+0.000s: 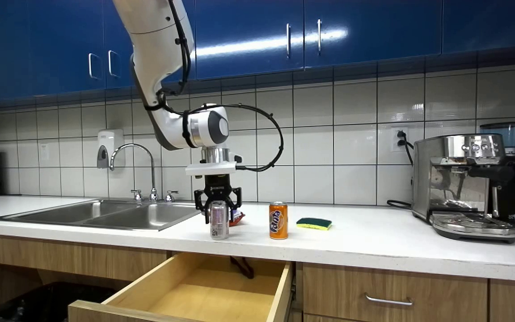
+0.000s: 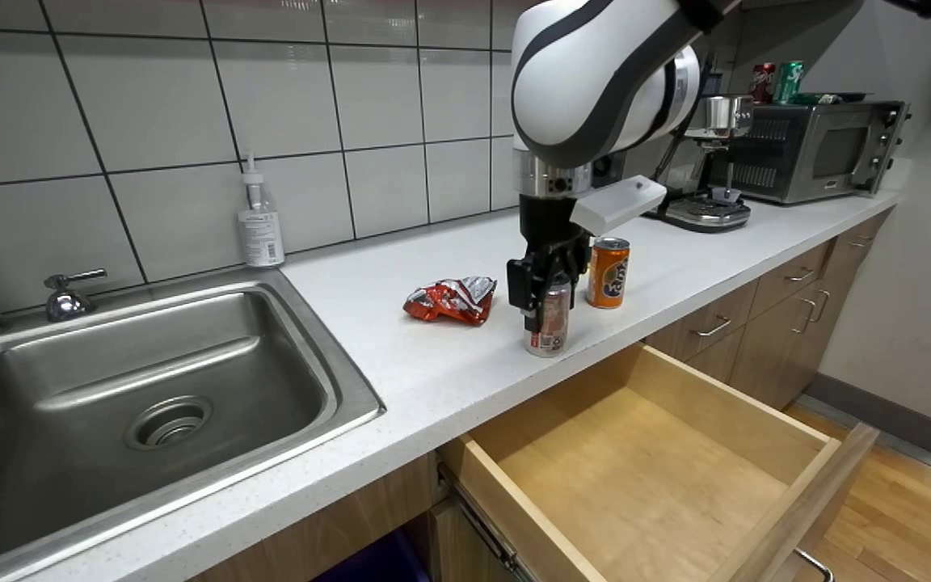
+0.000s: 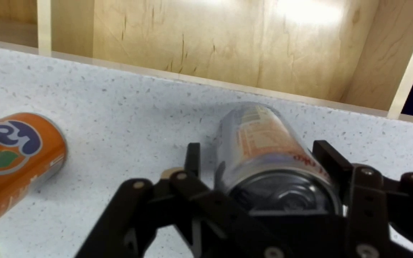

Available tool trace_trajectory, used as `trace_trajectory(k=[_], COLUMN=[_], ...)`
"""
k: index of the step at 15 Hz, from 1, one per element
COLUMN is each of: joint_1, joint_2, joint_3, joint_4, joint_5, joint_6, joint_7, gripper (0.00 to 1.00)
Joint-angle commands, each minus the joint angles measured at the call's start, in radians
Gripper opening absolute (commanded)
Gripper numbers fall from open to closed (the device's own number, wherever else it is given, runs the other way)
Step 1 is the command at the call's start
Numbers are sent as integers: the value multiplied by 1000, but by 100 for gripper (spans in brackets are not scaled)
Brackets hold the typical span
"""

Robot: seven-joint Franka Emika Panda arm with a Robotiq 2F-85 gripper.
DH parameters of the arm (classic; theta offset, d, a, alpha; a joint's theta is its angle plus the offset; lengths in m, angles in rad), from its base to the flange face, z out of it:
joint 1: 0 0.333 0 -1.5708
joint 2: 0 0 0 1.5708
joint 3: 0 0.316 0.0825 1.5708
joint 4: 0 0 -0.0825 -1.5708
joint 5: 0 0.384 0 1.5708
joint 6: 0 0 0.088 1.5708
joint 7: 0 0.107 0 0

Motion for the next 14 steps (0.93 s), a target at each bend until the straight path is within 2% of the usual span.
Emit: trace_trajectory(k=[1, 2, 3, 14], joint_1=[-9, -9, -9, 4], joint_2=[-41, -44, -47, -124], joint_3=[6, 6, 6, 8], joint_4=[-39, -40, -44, -130], joint_5=[21, 25, 26, 14], joint_6=[13, 13, 15, 79], joint_7=[-5, -6, -6, -1], gripper=[49, 42, 41, 41])
